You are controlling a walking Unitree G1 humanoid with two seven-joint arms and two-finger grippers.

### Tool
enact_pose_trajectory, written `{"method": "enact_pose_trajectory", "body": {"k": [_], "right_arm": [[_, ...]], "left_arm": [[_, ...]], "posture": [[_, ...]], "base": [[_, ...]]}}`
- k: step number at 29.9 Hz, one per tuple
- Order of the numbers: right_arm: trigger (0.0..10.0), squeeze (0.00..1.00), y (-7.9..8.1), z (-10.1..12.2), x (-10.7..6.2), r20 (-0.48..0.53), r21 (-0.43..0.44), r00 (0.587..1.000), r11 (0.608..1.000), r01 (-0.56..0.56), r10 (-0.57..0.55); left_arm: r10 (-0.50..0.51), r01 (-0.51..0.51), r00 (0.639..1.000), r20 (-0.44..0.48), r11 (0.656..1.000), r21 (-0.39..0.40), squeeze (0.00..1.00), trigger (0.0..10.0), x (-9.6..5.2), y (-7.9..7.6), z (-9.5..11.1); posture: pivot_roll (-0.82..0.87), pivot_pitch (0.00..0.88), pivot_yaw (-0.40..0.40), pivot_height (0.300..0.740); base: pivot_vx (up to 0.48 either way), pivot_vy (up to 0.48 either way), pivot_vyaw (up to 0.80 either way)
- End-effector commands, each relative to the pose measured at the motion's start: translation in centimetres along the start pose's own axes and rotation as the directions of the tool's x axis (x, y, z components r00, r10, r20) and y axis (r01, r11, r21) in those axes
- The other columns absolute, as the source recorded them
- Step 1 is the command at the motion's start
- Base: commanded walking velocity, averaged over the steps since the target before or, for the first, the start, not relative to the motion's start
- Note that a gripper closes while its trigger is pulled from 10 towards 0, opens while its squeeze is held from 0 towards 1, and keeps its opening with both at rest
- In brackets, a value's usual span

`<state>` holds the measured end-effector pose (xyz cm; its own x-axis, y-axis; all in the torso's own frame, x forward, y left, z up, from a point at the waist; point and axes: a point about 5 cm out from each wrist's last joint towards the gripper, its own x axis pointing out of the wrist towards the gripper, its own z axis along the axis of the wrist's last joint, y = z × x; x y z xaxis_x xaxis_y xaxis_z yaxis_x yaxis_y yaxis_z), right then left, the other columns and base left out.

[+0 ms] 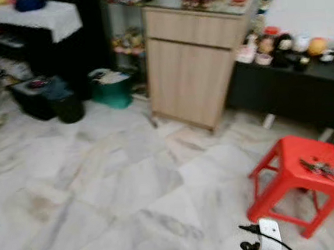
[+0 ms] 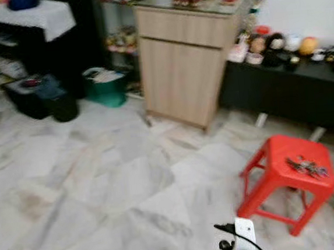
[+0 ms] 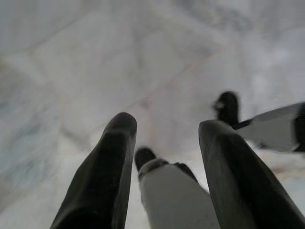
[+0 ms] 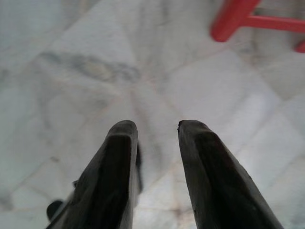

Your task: Hang keys on a hook

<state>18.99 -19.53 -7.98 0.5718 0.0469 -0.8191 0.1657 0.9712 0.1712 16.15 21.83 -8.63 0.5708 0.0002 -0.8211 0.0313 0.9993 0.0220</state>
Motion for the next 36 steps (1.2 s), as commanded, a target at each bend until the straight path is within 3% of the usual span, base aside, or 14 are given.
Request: {"method": "enact_pose_trajectory", "body": {"k": [1,20,25,36], "right_arm": [[10.0,0.00,0.49,0.33,0.13,0.005,0.001,1.000,1.000,-0.012,0.012],[10.0,0.00,0.48,0.53,0.15,0.007,-0.002,1.000,1.000,-0.016,0.016],[10.0,0.00,0.49,0.60,0.15,0.011,-0.001,1.000,1.000,-0.019,0.019],[10.0,0.00,0.44,0.76,0.15,0.030,0.017,1.000,1.000,-0.011,0.011]], "left_arm": [[0.012,-0.012,1.000,-0.027,1.000,0.001,0.00,10.0,-0.23,0.48,-0.73],[-0.003,0.003,1.000,-0.016,1.000,0.030,0.00,10.0,-0.16,0.38,-0.39],[-0.012,0.013,1.000,-0.016,0.999,0.041,0.00,10.0,-0.14,0.30,-0.32],[-0.013,0.014,1.000,-0.012,0.999,0.044,0.00,10.0,-0.09,0.22,-0.18]], "posture": [[0.03,0.000,-0.072,0.723],[0.03,0.000,-0.072,0.723],[0.03,0.000,-0.073,0.723],[0.03,0.000,-0.072,0.723]], "base": [[0.000,0.000,-0.74],[0.000,0.000,-0.73],[0.000,-0.303,-0.66],[0.000,-0.315,0.00]]}}
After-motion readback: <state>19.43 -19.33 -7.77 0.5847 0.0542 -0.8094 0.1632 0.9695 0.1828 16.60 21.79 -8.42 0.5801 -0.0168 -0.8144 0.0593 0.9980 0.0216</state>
